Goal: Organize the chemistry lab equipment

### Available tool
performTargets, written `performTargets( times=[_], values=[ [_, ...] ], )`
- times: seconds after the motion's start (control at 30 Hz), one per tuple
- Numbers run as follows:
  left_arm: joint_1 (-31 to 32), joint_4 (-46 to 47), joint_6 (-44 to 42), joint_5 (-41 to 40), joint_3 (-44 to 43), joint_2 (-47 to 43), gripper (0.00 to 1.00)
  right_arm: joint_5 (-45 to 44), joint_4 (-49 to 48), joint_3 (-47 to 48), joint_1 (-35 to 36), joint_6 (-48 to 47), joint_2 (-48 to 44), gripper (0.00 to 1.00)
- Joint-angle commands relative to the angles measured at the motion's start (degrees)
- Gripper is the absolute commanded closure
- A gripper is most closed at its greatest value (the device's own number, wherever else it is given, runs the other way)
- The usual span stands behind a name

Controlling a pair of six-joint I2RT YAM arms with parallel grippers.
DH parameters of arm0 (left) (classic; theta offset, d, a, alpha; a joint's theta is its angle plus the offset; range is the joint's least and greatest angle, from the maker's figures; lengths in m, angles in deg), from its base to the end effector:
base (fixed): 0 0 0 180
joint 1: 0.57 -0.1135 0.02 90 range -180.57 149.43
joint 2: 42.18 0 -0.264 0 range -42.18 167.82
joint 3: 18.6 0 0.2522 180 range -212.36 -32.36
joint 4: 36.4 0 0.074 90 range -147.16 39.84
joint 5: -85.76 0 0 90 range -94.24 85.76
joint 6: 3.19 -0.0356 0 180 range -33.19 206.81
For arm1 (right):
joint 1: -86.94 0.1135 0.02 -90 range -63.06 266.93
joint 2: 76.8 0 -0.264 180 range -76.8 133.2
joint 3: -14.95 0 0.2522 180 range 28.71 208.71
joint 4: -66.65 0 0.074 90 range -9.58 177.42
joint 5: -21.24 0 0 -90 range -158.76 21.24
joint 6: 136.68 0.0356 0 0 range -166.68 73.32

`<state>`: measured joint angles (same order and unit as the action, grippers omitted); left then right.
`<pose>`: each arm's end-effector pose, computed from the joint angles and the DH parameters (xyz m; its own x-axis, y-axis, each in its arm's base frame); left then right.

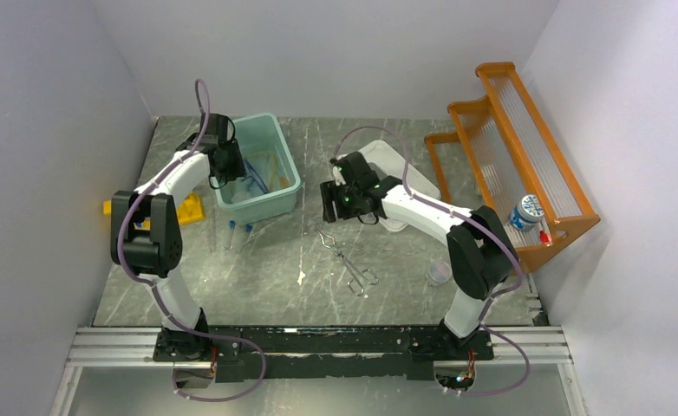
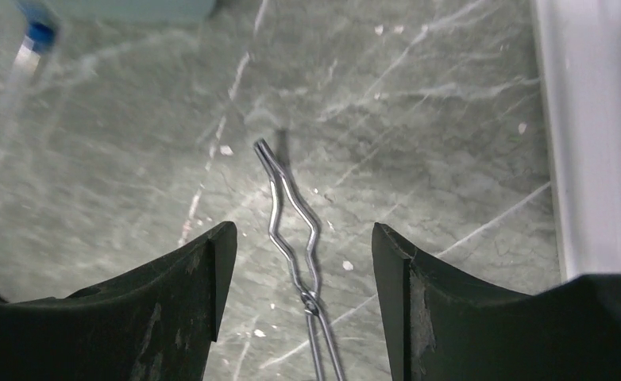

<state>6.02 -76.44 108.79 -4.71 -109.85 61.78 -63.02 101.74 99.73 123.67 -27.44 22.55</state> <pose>0.3935 -0.0452 0.2270 -0.7744 -0.2873 -0.5637 -0.1941 0.9559 -0.2205 0.3007 0.2288 0.2271 -0.7899 -0.1804 -0.5860 -0.4095 0.8666 0.2853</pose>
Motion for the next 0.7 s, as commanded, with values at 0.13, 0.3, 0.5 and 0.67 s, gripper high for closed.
performTargets(
  times=[0.13, 0.3, 0.5, 0.67],
  values=[
    [-0.22, -3.29, -3.66, -4.31, -4.69, -2.29, 0.62, -10.44, -1.05, -4.93, 5.57, -5.04, 0.88, 0.34],
    [-0.26, -3.61, -3.89, 0.63, -6.61, -5.62, 0.62, -12.79, -2.5, -5.39, 7.89, -5.79, 2.68, 0.35],
    [-0.26, -1.19, -4.42, 11.88, -6.23, -13.41, 0.57, -13.11, -4.67, -5.02, 9.68, -6.48, 5.35, 0.36],
    [-0.26, 6.11, -2.72, 24.51, -0.84, -21.5, 0.48, -12.11, -7.93, -4.19, 10.92, -6.75, 7.67, 0.38]
  ],
)
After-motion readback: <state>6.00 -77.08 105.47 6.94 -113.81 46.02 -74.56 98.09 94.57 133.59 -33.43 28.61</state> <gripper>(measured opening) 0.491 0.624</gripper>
